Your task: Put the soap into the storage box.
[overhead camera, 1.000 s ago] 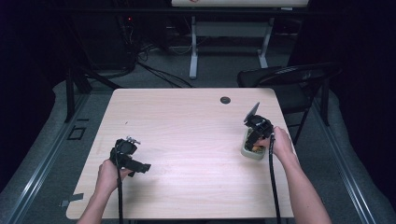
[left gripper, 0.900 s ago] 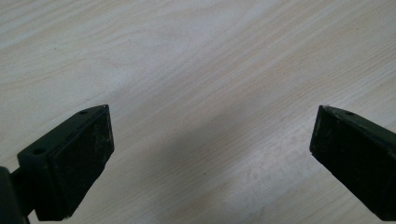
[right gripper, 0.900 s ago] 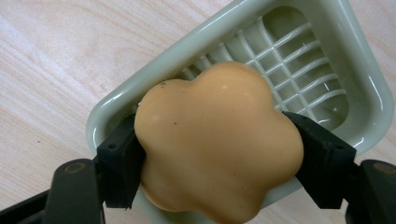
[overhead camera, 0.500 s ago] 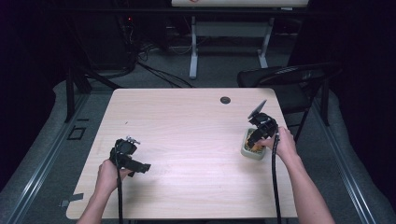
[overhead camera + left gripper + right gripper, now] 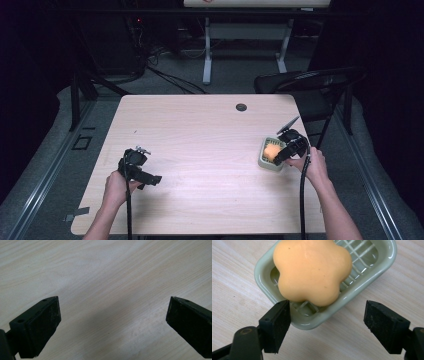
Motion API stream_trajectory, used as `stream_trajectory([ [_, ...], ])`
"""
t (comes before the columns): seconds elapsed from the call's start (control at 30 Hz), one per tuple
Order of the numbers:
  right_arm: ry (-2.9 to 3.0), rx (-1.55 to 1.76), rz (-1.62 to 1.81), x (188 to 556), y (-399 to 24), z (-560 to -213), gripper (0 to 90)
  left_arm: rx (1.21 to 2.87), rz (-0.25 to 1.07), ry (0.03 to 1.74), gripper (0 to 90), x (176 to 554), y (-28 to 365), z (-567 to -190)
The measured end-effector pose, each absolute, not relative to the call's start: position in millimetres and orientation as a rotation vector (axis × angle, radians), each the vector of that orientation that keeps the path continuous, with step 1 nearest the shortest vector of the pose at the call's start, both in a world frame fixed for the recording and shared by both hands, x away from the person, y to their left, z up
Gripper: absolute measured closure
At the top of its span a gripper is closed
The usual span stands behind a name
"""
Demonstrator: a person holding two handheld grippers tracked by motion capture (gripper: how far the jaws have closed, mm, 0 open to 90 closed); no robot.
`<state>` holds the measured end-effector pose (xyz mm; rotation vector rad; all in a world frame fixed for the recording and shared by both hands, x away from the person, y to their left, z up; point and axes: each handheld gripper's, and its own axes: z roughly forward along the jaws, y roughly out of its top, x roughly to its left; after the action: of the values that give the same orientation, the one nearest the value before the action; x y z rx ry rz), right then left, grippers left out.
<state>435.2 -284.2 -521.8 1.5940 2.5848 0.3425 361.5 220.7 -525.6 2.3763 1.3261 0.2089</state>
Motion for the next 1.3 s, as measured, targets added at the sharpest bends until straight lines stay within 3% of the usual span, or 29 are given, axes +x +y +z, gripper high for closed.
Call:
stream_trajectory([
  [0.17,2.577,1.598,0.337,435,-290,-520,25.0,2.377,0.207,1.327,0.0,361,221,-526],
  [0.37,2.541,1.613,0.338,434,-296,-519,35.8,2.378,0.208,1.326,0.0,361,221,-525],
  [0.73,2.524,1.614,0.345,434,-301,-518,44.4,2.381,0.208,1.327,0.0,361,221,-525],
  [1.3,2.476,1.641,0.344,433,-309,-519,45.4,2.381,0.209,1.324,0.0,361,220,-525],
])
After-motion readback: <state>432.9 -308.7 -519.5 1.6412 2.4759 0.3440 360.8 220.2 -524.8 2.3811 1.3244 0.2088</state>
